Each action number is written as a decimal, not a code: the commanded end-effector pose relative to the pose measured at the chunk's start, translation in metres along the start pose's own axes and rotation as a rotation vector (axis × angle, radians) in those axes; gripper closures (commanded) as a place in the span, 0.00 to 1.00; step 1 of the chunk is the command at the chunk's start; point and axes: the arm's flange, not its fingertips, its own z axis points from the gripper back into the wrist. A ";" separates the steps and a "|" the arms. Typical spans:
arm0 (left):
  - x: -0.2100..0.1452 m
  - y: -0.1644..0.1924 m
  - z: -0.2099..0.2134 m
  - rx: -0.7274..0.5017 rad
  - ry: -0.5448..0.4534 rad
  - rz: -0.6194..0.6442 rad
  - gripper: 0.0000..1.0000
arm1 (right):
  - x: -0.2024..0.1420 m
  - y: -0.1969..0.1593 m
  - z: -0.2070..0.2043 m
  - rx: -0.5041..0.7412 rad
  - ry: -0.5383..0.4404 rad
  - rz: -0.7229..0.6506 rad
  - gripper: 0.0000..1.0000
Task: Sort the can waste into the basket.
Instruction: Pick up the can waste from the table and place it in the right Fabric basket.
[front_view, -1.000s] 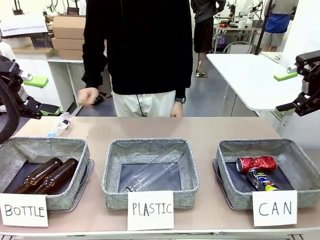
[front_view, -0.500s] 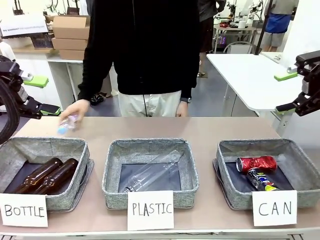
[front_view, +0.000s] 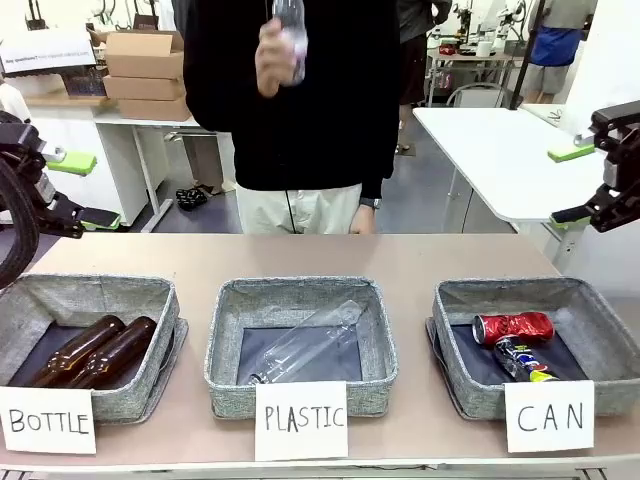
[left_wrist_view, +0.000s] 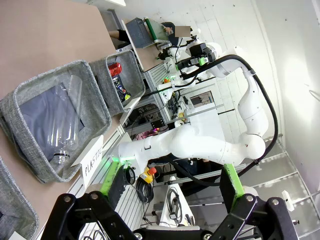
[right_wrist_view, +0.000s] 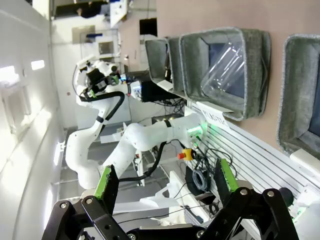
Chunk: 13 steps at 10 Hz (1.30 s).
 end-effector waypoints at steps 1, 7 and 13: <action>0.000 -0.002 -0.001 -0.019 -0.007 -0.010 0.00 | 0.000 0.002 0.003 -0.005 0.002 0.007 0.00; 0.000 -0.002 -0.001 -0.019 -0.007 -0.010 0.00 | 0.000 0.002 0.003 -0.005 0.002 0.007 0.00; 0.000 -0.002 -0.001 -0.019 -0.007 -0.010 0.00 | 0.000 0.002 0.003 -0.005 0.002 0.007 0.00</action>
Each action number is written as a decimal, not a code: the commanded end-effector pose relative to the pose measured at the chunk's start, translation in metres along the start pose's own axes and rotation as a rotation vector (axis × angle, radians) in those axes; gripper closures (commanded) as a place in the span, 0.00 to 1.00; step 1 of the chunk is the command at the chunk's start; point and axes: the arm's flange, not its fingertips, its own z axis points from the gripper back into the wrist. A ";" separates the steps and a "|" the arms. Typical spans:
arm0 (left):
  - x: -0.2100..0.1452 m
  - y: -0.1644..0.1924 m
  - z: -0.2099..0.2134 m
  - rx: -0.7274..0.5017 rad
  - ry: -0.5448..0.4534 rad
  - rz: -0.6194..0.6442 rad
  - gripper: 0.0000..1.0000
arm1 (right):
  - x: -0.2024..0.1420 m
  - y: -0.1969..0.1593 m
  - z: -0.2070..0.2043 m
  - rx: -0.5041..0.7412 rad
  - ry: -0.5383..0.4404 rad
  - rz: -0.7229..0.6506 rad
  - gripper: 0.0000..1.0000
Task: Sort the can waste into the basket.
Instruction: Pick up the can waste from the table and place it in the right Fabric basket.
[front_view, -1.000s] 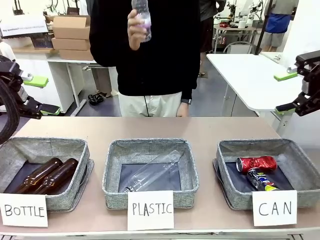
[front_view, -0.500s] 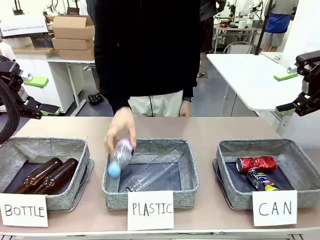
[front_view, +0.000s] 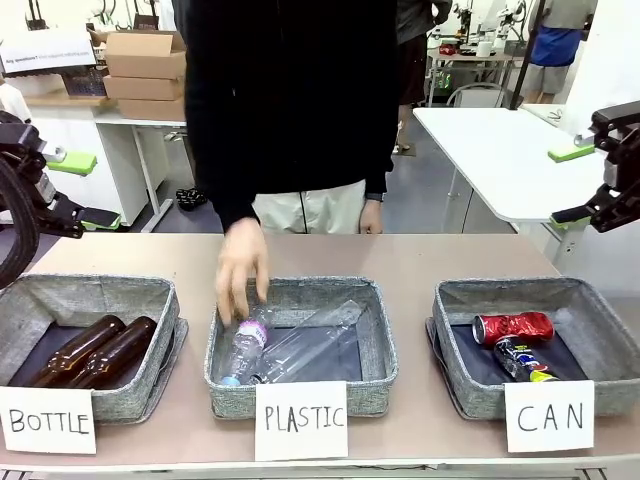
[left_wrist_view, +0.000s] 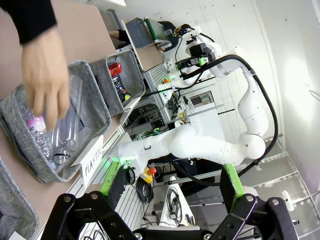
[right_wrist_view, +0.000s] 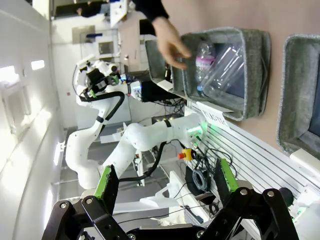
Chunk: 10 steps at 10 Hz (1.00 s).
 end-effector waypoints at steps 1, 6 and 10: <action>0.000 -0.002 -0.001 -0.019 -0.007 -0.010 0.00 | 0.000 0.002 0.003 -0.005 0.002 0.007 0.00; 0.000 -0.002 -0.001 -0.019 -0.007 -0.010 0.00 | 0.000 0.002 0.003 -0.005 0.002 0.007 0.00; 0.000 -0.002 -0.001 -0.019 -0.007 -0.010 0.00 | 0.000 0.002 0.003 -0.005 0.002 0.007 0.00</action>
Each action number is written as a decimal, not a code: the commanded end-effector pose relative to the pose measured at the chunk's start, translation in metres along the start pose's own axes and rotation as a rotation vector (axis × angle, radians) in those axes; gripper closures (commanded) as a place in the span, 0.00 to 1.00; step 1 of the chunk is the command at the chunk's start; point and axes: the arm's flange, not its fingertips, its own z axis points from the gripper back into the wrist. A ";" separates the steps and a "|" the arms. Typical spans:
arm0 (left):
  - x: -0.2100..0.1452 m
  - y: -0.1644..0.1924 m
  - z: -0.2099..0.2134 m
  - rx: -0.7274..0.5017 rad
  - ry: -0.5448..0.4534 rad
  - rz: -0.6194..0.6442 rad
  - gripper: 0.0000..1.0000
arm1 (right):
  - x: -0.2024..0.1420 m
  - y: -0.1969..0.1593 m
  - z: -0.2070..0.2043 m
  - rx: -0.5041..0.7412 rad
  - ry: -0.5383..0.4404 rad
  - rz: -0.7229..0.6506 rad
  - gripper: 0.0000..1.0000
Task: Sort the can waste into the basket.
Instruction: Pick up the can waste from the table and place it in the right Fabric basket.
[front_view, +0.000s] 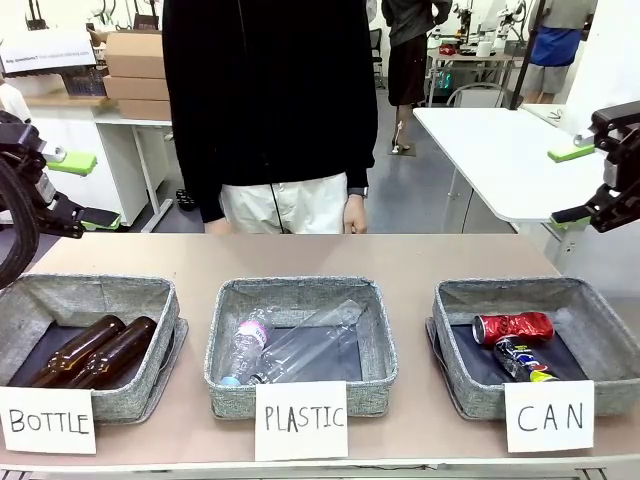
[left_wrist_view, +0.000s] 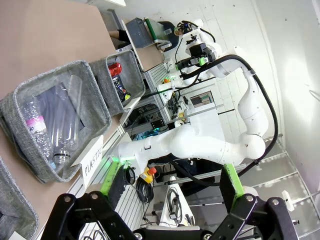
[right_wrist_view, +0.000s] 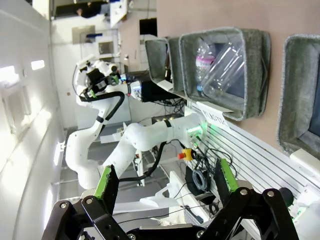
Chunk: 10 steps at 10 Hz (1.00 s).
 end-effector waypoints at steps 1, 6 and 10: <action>0.000 -0.002 -0.001 -0.019 -0.007 -0.010 0.00 | 0.000 0.002 0.003 -0.005 0.002 0.007 0.00; 0.000 -0.002 -0.001 -0.019 -0.007 -0.010 0.00 | 0.000 0.002 0.003 -0.005 0.002 0.007 0.00; 0.000 -0.002 -0.001 -0.019 -0.007 -0.010 0.00 | 0.000 0.002 0.003 -0.005 0.002 0.007 0.00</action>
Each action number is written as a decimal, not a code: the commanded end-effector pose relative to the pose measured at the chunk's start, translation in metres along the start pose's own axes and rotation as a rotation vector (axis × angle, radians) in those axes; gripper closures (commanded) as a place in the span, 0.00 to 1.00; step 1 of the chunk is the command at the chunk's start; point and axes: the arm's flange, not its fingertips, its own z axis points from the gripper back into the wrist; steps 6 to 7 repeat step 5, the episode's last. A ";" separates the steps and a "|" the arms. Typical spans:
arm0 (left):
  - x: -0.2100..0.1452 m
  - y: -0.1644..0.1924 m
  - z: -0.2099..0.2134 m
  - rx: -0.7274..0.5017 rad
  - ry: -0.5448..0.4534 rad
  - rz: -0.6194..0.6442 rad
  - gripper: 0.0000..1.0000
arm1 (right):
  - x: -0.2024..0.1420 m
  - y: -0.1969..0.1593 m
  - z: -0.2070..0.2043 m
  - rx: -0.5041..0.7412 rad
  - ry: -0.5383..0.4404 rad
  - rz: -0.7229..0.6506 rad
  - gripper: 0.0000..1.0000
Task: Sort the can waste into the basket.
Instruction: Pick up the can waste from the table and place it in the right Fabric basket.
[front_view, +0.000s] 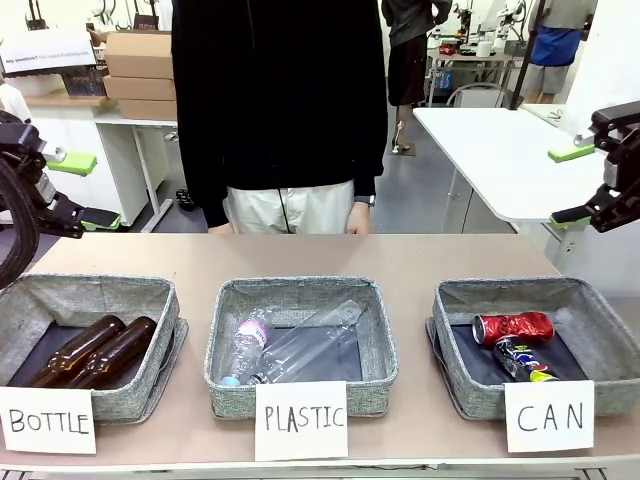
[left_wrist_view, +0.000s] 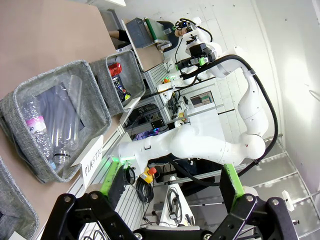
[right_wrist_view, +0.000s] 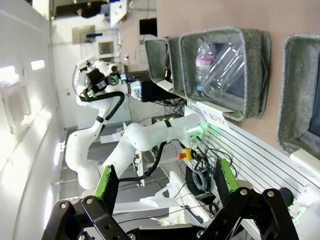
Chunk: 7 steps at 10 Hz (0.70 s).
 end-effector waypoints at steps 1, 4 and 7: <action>0.000 -0.002 -0.001 -0.019 -0.007 -0.010 0.00 | 0.000 0.002 0.003 -0.005 0.002 0.007 0.00; 0.000 -0.002 -0.001 -0.019 -0.007 -0.010 0.00 | 0.000 0.002 0.003 -0.005 0.002 0.007 0.00; 0.000 -0.002 -0.001 -0.019 -0.007 -0.010 0.00 | 0.000 0.002 0.003 -0.005 0.002 0.007 0.00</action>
